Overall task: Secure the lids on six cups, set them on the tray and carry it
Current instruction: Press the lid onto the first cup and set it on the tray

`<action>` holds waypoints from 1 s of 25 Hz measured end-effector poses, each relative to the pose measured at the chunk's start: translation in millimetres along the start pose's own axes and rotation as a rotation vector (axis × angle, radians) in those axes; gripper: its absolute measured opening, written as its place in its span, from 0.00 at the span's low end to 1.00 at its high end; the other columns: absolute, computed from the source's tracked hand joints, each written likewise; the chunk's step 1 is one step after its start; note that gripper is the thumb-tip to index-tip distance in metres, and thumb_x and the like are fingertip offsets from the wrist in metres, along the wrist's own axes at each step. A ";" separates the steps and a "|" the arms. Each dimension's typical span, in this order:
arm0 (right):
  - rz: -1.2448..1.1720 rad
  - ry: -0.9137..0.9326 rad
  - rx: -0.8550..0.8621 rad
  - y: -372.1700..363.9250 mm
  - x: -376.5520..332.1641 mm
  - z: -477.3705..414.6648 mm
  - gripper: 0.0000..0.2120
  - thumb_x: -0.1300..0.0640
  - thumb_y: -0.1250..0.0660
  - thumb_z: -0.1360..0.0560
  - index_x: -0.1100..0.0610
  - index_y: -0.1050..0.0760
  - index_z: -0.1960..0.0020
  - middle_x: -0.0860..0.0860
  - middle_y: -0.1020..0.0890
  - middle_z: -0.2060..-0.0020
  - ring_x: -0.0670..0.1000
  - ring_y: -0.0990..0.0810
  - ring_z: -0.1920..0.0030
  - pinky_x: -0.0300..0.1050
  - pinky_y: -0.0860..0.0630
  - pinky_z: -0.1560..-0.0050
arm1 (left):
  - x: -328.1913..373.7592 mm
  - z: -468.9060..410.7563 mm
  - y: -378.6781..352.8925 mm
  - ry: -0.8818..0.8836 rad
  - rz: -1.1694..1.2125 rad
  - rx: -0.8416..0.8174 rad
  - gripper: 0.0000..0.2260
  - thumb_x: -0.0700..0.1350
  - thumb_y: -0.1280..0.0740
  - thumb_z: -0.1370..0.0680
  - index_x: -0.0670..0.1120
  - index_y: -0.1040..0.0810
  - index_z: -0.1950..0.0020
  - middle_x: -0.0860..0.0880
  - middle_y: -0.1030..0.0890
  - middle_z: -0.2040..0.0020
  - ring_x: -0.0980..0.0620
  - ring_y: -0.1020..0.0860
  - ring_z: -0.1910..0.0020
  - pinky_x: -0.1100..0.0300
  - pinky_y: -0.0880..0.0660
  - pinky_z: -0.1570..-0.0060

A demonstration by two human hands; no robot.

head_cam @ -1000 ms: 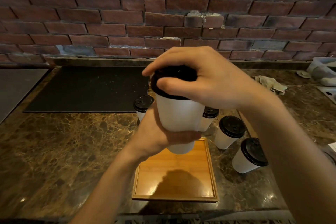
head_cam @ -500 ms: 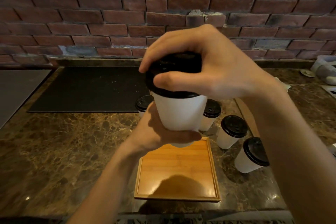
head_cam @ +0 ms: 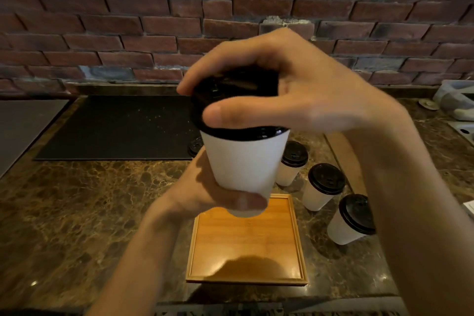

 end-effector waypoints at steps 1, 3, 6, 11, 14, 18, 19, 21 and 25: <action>-0.071 0.016 -0.025 3.2 -0.6 2.7 0.13 0.53 0.33 0.23 0.54 0.23 0.40 0.44 0.20 0.49 0.40 0.20 0.49 0.35 0.25 0.52 | 2.5 0.6 0.3 0.003 0.019 -0.075 0.33 0.38 0.23 0.42 0.41 0.26 0.37 0.41 0.20 0.45 0.40 0.21 0.46 0.43 0.22 0.50; 0.004 -0.054 0.070 -1.5 -1.4 1.6 0.10 0.50 0.33 0.23 0.51 0.21 0.43 0.40 0.20 0.51 0.38 0.21 0.50 0.34 0.25 0.52 | 5.4 -0.8 -2.8 -0.009 0.003 -0.059 0.30 0.38 0.23 0.41 0.43 0.24 0.40 0.42 0.19 0.46 0.41 0.20 0.46 0.44 0.22 0.51; 0.260 -0.174 0.372 -19.8 -1.4 -4.2 0.11 0.40 0.33 0.26 0.44 0.20 0.49 0.37 0.19 0.56 0.38 0.21 0.52 0.39 0.22 0.50 | 8.9 -3.2 -8.7 -0.075 -0.043 0.135 0.27 0.44 0.23 0.43 0.55 0.23 0.46 0.53 0.18 0.51 0.52 0.19 0.49 0.57 0.21 0.57; 0.149 -0.079 0.159 -8.7 0.8 -6.5 0.16 0.46 0.31 0.24 0.50 0.22 0.39 0.41 0.20 0.47 0.39 0.22 0.47 0.34 0.24 0.49 | 14.3 -0.8 -2.3 -0.100 0.014 0.110 0.25 0.42 0.24 0.43 0.60 0.20 0.49 0.55 0.17 0.52 0.54 0.18 0.51 0.59 0.20 0.58; -0.127 -0.066 -0.012 1.9 6.5 -1.3 0.18 0.52 0.33 0.24 0.54 0.24 0.36 0.45 0.21 0.45 0.43 0.20 0.46 0.37 0.24 0.52 | 16.0 -0.3 2.3 -0.055 0.040 -0.048 0.26 0.39 0.25 0.41 0.50 0.21 0.44 0.43 0.19 0.48 0.41 0.20 0.47 0.46 0.21 0.51; 0.146 -0.217 0.230 -15.6 6.5 -5.7 0.15 0.43 0.35 0.24 0.44 0.21 0.40 0.38 0.20 0.50 0.41 0.21 0.48 0.38 0.24 0.53 | 12.9 -1.5 -2.9 -0.026 0.027 0.130 0.29 0.45 0.21 0.44 0.52 0.21 0.44 0.48 0.18 0.49 0.43 0.20 0.47 0.50 0.20 0.53; 0.318 -0.257 0.347 -26.2 5.5 -8.3 0.15 0.40 0.37 0.24 0.42 0.21 0.42 0.39 0.19 0.51 0.42 0.22 0.49 0.41 0.24 0.54 | 12.1 -2.0 -4.5 -0.027 -0.006 0.197 0.32 0.50 0.19 0.46 0.51 0.23 0.43 0.50 0.18 0.49 0.46 0.19 0.47 0.54 0.20 0.55; 0.548 -0.253 0.516 -41.2 -1.6 -11.9 0.15 0.39 0.40 0.24 0.43 0.20 0.44 0.40 0.18 0.53 0.45 0.22 0.51 0.43 0.27 0.58 | 11.6 -1.6 -4.0 -0.039 -0.043 0.266 0.36 0.58 0.19 0.48 0.50 0.25 0.43 0.53 0.17 0.50 0.52 0.19 0.48 0.61 0.21 0.57; 0.098 -0.063 0.137 -12.1 -2.4 -8.9 0.13 0.48 0.34 0.23 0.49 0.21 0.40 0.42 0.19 0.49 0.42 0.21 0.48 0.36 0.24 0.52 | 18.4 3.1 8.7 -0.031 -0.019 0.023 0.27 0.42 0.22 0.42 0.56 0.20 0.45 0.52 0.17 0.50 0.51 0.19 0.49 0.58 0.21 0.54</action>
Point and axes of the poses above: each hand's wrist, its own z-axis away from the middle knuckle, its own y-axis out of the back of the hand, x = y × z, the point moved 1 cm from there along -z, towards the middle knuckle
